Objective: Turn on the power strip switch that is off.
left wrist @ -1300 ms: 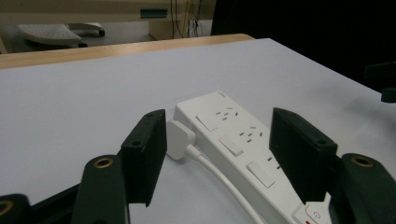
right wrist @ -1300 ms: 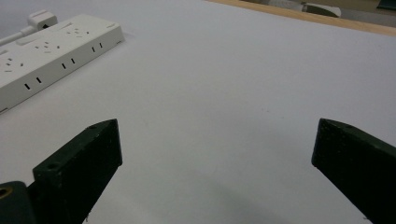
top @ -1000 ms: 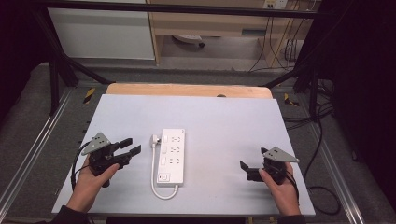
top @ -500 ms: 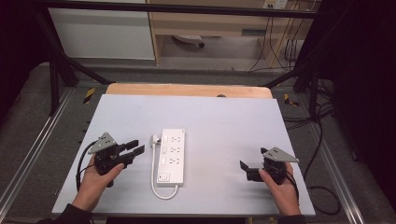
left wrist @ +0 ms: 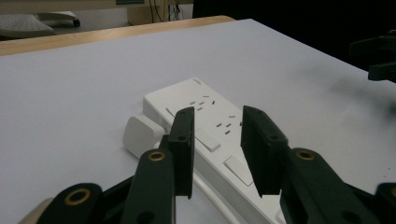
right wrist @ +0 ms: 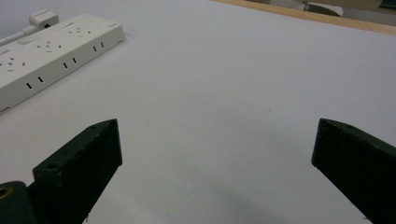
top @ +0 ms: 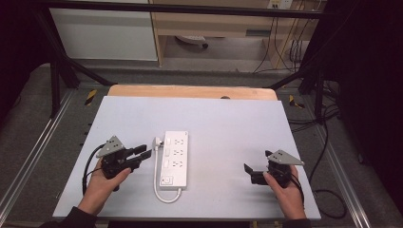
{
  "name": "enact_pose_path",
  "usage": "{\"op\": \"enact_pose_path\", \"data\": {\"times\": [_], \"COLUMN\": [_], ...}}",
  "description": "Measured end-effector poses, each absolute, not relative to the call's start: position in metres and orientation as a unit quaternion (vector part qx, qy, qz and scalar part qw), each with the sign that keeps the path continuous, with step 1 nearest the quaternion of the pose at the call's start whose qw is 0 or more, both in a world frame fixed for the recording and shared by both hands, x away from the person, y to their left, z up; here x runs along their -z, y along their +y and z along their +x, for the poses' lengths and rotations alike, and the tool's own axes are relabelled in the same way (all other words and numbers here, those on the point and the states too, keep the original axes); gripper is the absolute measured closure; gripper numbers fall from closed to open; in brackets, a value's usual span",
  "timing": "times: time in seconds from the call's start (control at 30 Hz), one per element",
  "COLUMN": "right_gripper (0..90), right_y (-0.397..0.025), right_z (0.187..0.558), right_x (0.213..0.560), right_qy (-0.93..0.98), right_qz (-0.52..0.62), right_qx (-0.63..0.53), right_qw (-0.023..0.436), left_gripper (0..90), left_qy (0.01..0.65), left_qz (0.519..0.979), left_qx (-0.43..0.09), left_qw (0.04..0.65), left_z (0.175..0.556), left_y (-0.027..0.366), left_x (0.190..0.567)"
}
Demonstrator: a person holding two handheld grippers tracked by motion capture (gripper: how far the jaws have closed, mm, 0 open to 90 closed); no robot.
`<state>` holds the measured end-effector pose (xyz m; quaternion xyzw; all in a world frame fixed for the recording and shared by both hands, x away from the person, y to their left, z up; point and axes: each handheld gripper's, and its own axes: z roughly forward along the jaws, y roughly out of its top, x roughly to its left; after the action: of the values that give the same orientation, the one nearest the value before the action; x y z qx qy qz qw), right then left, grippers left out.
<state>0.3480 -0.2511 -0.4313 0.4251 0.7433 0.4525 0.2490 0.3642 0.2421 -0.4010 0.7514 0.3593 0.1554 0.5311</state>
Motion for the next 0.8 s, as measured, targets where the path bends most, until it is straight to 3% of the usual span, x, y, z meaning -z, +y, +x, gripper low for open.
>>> {"op": "enact_pose_path", "data": {"times": [0.8], "right_gripper": [2.2], "right_y": [-0.251], "right_z": [0.348], "right_x": [0.432], "right_qy": [0.743], "right_qz": [0.426], "right_qx": [-0.453], "right_qw": [0.247], "left_gripper": [68.3], "left_qy": [0.337], "left_qz": [0.779], "left_qx": [-0.145], "left_qw": [0.509], "left_z": [0.367], "left_y": [0.223], "left_x": [0.412]}}
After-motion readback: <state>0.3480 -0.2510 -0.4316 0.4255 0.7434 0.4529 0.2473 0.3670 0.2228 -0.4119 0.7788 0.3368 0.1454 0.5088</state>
